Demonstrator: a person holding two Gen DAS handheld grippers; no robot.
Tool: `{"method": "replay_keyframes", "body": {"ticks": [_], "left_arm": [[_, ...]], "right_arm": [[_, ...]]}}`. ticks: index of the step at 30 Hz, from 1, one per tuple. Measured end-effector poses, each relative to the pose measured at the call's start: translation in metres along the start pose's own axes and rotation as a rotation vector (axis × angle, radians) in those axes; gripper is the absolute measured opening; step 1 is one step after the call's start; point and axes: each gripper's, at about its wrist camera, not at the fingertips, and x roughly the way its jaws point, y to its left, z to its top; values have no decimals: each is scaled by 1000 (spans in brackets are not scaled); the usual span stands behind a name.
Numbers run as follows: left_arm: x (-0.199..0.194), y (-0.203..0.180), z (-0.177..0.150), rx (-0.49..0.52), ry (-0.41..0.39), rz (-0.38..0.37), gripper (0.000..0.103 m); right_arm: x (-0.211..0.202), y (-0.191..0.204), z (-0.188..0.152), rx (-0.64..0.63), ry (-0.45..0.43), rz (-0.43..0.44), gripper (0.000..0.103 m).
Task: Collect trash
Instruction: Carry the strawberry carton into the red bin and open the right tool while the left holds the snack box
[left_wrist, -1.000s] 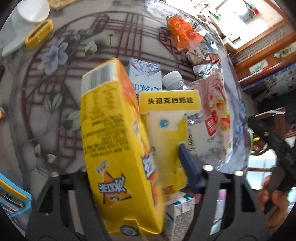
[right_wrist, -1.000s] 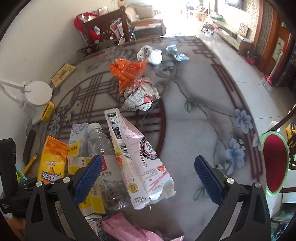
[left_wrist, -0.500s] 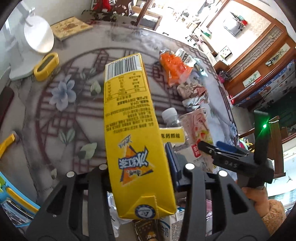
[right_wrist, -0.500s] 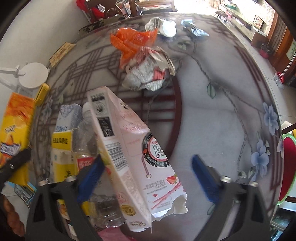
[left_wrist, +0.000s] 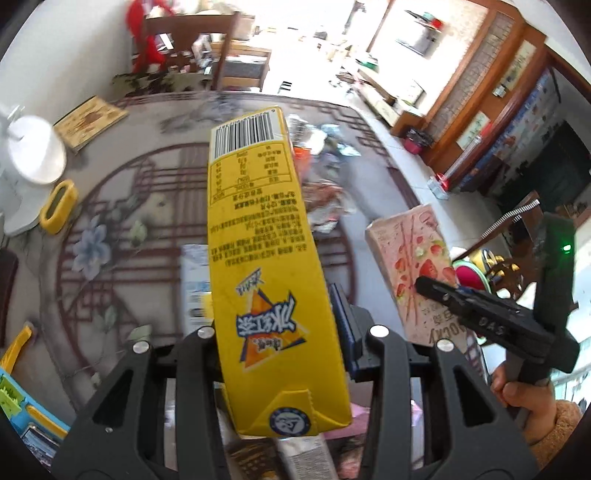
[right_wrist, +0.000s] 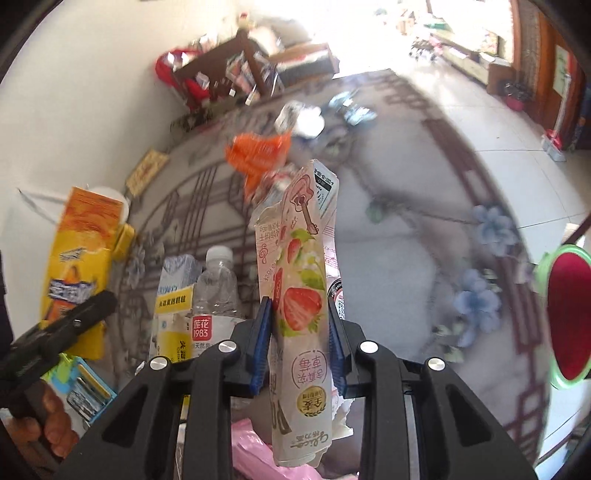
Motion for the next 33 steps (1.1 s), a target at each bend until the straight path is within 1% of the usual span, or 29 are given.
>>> {"method": "replay_keyframes", "body": {"ticks": [3,6,10,12,14,16,17,20,22,23,24,25,30,33], "left_arm": [[8,-29,-1,47,16,-36,39],[17,-58,-4,91,31,-71,39],[32,-98,-4,140,55,-107,39],[40,-119,-5,162,63,-125,39],[47,-137,-5,177,70,-139,39],[59,-163,-7,195,82,-159,39],[61,-171,-8,200,86,-165,40],[74,-208,-11,234,103,-185,39],[80,-228,-14,253,116,-205,39],[83,-233,-15,260,121,-212,39],[86,-244,-16,274,129,-223,39],[91,-255,-17,293,137,-232,39],[114,-301,-18,364,174,-297,39],[137,-338,-18,419,196,-339,39]], "right_arm": [[-23,-29,-2,53,-39,-42,28],[-44,-72,-9,132,-63,-104,28],[-73,-146,-20,242,-87,-218,28],[-85,-181,-26,277,-85,-284,28],[-90,-216,-29,318,-70,-330,28],[-93,-245,-33,332,-58,-364,28],[-94,-258,-32,335,-51,-378,28],[-95,-287,-29,339,-43,-393,28],[-92,-300,-28,336,-35,-391,33],[-94,-307,-29,337,-35,-397,42],[-97,-311,-28,341,-45,-414,63],[-102,-313,-28,343,-64,-424,75],[-127,-320,-31,339,-111,-410,76],[-139,-324,-37,345,-134,-424,80]]}}
